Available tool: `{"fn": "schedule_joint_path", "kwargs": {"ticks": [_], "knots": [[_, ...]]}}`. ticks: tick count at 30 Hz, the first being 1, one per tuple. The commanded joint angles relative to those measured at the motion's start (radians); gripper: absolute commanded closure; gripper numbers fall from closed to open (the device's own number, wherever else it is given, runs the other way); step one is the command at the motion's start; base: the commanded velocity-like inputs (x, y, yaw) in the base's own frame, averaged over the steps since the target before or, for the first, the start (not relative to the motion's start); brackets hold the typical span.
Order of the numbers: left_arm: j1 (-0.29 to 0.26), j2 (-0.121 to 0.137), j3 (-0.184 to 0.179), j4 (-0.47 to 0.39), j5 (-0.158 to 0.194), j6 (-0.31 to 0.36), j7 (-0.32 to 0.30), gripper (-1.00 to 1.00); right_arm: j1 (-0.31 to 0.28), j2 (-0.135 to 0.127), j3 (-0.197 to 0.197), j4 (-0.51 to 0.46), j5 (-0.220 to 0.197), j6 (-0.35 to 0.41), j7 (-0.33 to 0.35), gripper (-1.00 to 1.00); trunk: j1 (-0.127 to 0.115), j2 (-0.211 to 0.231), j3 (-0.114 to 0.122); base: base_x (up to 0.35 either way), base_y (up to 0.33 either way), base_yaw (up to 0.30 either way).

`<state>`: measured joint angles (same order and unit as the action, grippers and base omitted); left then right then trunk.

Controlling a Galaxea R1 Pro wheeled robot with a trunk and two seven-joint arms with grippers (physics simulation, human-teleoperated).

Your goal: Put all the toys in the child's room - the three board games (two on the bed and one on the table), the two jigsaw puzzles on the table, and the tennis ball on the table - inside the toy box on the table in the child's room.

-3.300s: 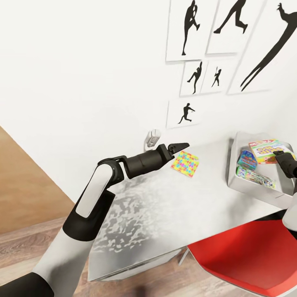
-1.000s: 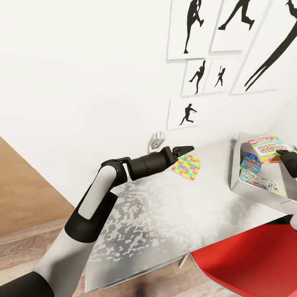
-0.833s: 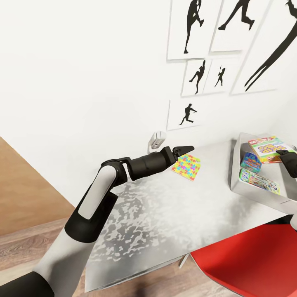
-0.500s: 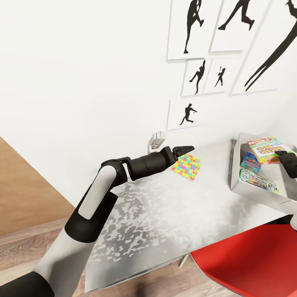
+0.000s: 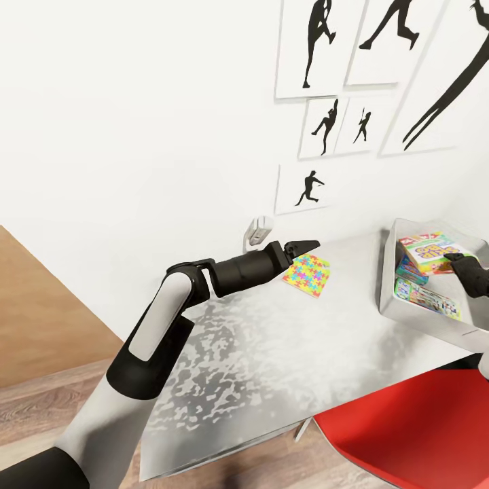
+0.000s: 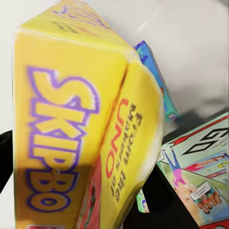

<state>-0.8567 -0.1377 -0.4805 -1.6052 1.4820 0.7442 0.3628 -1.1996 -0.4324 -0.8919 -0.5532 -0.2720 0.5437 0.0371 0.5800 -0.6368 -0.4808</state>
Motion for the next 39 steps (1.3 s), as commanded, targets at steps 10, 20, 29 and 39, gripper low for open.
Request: {"fn": "schedule_joint_path", "kwargs": {"ticks": [10, 20, 29, 39], "knots": [[-0.001, 0.0, 0.0, -0.001, 0.011, 0.001, 0.01, -1.0, -0.002, -0.014, -0.007, 0.033, -0.001, 0.005, 0.006, 1.0, 0.0, -0.001, -0.001, 0.0, 0.0, 0.0], [-0.003, 0.0, 0.0, -0.001, 0.011, 0.001, 0.01, -1.0, 0.0, -0.021, -0.007, 0.042, -0.004, -0.002, 0.006, 1.0, 0.0, -0.001, -0.001, 0.0, 0.0, 0.0], [-0.004, 0.0, 0.0, -0.001, 0.011, 0.001, 0.01, -1.0, 0.0, -0.023, -0.007, 0.029, -0.004, -0.004, 0.005, 1.0, 0.0, -0.001, -0.001, 0.0, 0.0, 0.0], [-0.004, 0.0, 0.0, -0.001, 0.011, 0.001, 0.01, -1.0, 0.0, -0.024, -0.007, 0.019, -0.004, -0.004, 0.005, 1.0, 0.0, -0.001, -0.008, 0.0, 0.0, 0.0]]}}
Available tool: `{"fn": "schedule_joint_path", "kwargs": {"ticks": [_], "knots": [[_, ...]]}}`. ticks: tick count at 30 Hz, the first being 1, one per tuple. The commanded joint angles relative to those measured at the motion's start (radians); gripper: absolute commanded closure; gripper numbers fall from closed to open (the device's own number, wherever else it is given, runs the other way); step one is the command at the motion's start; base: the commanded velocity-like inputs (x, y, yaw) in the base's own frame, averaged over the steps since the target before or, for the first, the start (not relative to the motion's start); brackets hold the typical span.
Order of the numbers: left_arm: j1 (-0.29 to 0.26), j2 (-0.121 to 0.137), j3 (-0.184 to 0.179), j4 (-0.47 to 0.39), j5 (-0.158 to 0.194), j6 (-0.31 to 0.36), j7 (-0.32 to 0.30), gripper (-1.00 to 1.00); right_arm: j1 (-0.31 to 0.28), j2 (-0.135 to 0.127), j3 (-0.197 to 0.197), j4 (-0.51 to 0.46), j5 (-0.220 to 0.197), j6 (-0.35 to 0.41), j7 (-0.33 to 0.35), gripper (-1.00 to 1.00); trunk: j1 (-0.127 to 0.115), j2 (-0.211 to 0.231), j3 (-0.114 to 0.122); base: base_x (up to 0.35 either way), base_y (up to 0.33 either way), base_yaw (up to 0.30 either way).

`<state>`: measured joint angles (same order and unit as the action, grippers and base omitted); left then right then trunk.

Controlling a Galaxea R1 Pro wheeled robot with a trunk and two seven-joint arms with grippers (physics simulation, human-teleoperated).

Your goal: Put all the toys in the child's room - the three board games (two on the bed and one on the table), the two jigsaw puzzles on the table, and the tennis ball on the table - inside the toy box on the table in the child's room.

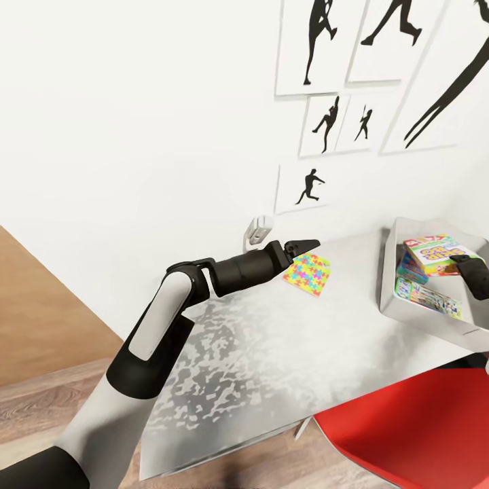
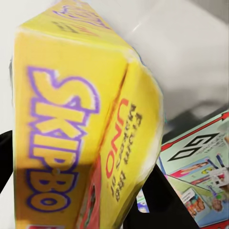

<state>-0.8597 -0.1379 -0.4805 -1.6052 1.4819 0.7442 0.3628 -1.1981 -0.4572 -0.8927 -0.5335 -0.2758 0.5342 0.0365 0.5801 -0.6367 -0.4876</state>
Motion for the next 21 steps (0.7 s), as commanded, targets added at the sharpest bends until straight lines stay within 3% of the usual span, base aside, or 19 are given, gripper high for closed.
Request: {"fn": "schedule_joint_path", "kwargs": {"ticks": [1, 21], "knots": [[-0.001, 0.0, 0.0, -0.001, 0.011, 0.001, 0.01, -1.0, -0.001, 0.0, -0.006, -0.001, 0.0, 0.006, 0.006, 1.0, 0.0, -0.001, -0.003, 0.0, 0.0, 0.0], [-0.002, -0.002, 0.0, -0.001, 0.011, 0.002, 0.01, -1.0, -0.001, 0.001, -0.006, -0.004, -0.001, 0.006, 0.006, 1.0, 0.0, -0.001, -0.014, 0.0, 0.0, 0.0]]}}
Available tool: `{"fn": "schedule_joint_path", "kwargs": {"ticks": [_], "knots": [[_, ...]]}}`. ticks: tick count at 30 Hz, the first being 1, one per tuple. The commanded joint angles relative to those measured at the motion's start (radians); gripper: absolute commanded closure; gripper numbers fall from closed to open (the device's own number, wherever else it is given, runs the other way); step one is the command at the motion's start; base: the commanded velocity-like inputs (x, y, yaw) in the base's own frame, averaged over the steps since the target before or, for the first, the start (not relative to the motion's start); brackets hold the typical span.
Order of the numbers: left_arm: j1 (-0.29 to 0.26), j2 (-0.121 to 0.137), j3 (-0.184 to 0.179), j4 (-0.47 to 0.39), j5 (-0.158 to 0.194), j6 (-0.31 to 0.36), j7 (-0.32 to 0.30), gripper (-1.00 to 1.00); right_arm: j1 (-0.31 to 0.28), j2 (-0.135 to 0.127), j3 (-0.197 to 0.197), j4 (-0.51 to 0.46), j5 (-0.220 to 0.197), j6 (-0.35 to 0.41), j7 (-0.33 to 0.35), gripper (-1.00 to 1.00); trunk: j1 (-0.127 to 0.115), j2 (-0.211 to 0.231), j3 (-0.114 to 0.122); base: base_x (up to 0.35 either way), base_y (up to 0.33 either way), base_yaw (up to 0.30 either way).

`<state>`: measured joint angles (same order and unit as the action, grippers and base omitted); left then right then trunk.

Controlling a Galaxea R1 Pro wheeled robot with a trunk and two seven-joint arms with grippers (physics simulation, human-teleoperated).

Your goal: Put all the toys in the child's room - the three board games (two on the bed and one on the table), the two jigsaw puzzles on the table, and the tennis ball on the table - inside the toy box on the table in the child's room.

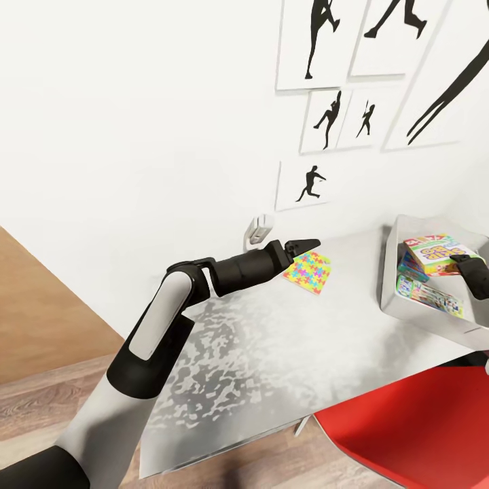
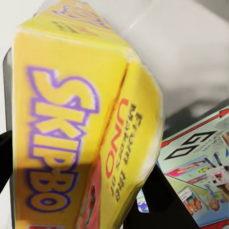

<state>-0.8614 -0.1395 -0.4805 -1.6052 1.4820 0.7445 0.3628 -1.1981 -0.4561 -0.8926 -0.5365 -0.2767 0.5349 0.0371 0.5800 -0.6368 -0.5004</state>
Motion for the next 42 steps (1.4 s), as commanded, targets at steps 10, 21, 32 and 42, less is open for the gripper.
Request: {"fn": "schedule_joint_path", "kwargs": {"ticks": [10, 21, 32, 42], "knots": [[-0.002, -0.001, 0.0, -0.001, 0.011, 0.002, 0.009, -1.0, -0.001, 0.0, -0.006, -0.001, -0.005, 0.006, 0.006, 1.0, 0.0, -0.001, -0.002, 0.0, 0.0, 0.0], [-0.002, -0.001, 0.0, -0.001, 0.011, 0.002, 0.007, -1.0, 0.0, -0.003, -0.006, -0.001, -0.012, 0.009, 0.006, -1.0, 0.0, -0.001, -0.002, 0.0, 0.0, 0.0], [-0.002, -0.002, 0.0, -0.001, 0.011, 0.002, 0.007, -1.0, 0.0, -0.014, -0.006, -0.001, -0.014, 0.01, 0.005, -1.0, 0.0, -0.001, -0.002, 0.0, 0.0, 0.0], [-0.002, -0.002, 0.0, -0.001, 0.011, 0.002, 0.006, -1.0, 0.0, -0.029, -0.007, -0.003, -0.017, 0.011, 0.004, -1.0, 0.0, -0.001, -0.002, 0.0, 0.0, 0.0]]}}
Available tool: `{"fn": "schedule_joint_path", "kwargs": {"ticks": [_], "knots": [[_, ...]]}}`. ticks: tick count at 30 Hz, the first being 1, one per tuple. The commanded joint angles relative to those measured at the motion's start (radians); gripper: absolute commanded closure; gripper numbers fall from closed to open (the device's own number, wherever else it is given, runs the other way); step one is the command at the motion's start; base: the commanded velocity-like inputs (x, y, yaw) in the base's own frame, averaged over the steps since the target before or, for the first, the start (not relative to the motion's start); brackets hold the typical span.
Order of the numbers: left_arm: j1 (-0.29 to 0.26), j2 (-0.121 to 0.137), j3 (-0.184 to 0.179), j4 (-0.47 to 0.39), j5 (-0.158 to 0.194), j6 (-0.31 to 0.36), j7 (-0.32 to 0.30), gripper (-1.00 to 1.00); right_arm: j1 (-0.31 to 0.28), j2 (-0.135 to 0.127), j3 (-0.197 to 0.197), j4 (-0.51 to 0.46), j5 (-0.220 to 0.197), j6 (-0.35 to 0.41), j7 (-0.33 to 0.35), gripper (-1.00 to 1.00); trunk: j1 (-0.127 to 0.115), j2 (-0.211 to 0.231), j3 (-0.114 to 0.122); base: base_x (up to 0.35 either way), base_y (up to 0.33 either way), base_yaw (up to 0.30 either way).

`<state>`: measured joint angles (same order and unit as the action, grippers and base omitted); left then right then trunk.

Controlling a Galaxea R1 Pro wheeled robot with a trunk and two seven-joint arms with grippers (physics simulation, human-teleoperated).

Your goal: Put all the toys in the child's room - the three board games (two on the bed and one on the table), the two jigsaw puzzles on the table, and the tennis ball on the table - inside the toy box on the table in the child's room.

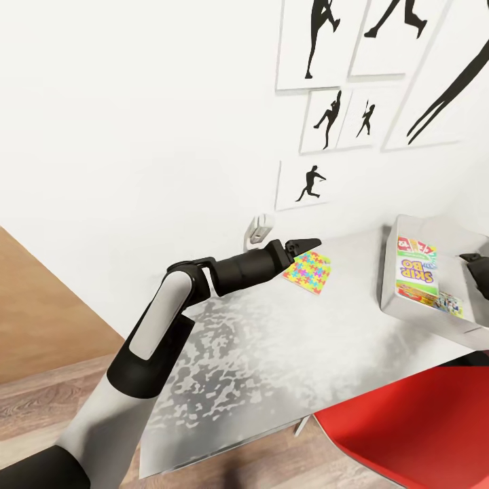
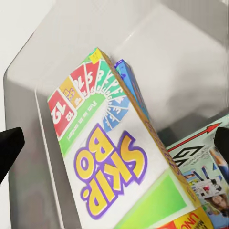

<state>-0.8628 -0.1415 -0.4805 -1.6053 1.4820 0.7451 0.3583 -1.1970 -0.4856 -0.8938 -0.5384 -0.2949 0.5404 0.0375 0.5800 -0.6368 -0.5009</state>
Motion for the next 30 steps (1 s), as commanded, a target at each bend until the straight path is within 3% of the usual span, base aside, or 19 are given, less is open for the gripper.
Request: {"fn": "schedule_joint_path", "kwargs": {"ticks": [1, 8, 12, 15, 16, 18, 19, 23, 24, 30], "knots": [[-0.001, 0.0, 0.0, -0.001, 0.011, 0.001, 0.01, -1.0, -0.001, 0.0, -0.006, -0.001, 0.002, 0.005, 0.004, -1.0, 0.0, -0.001, -0.001, 0.0, 0.0, 0.0], [0.0, 0.001, 0.0, 0.0, 0.011, 0.001, 0.01, -1.0, -0.002, -0.014, -0.005, -0.033, -0.001, 0.009, 0.008, -1.0, 0.0, -0.001, -0.001, 0.0, 0.0, 0.0], [0.002, 0.003, 0.001, 0.0, 0.011, 0.001, 0.009, -1.0, 0.002, -0.012, -0.002, -0.105, -0.002, 0.015, 0.044, -1.0, 0.0, -0.001, -0.001, 0.0, 0.0, 0.0], [0.005, 0.004, 0.002, 0.0, 0.011, 0.0, 0.009, -1.0, 0.029, -0.006, 0.0, -0.198, -0.003, 0.046, 0.135, -1.0, 0.0, -0.001, -0.001, 0.0, 0.0, 0.0], [0.005, 0.004, 0.002, 0.0, 0.011, 0.0, 0.009, -1.0, 0.029, -0.006, 0.0, -0.198, -0.003, 0.046, 0.135, -1.0, 0.0, -0.001, -0.001, 0.0, 0.0, 0.0], [0.006, 0.005, 0.002, 0.001, 0.01, 0.0, 0.009, -1.0, 0.066, -0.004, 0.003, -0.261, -0.003, 0.08, 0.219, -1.0, 0.0, -0.001, -0.001, 0.0, 0.0, 0.0], [0.006, 0.005, 0.002, 0.001, 0.01, 0.0, 0.009, -1.0, 0.066, -0.004, 0.003, -0.261, -0.003, 0.08, 0.219, -1.0, 0.0, -0.001, -0.001, 0.0, 0.0, 0.0], [0.013, 0.006, 0.003, 0.003, 0.008, 0.0, 0.008, -1.0, 0.152, 0.0, 0.008, -0.395, -0.004, 0.13, 0.415, -1.0, 0.0, -0.001, -0.001, 0.0, 0.0, 0.0], [0.013, 0.006, 0.003, 0.003, 0.008, 0.0, 0.008, -1.0, 0.152, 0.0, 0.008, -0.395, -0.004, 0.13, 0.415, -1.0, 0.0, -0.001, -0.001, 0.0, 0.0, 0.0], [0.034, 0.006, 0.001, 0.005, -0.026, -0.009, 0.007, -1.0, 0.272, 0.006, 0.008, -0.572, -0.005, 0.159, 0.635, -1.0, 0.0, -0.001, -0.001, 0.0, 0.0, 0.0]]}}
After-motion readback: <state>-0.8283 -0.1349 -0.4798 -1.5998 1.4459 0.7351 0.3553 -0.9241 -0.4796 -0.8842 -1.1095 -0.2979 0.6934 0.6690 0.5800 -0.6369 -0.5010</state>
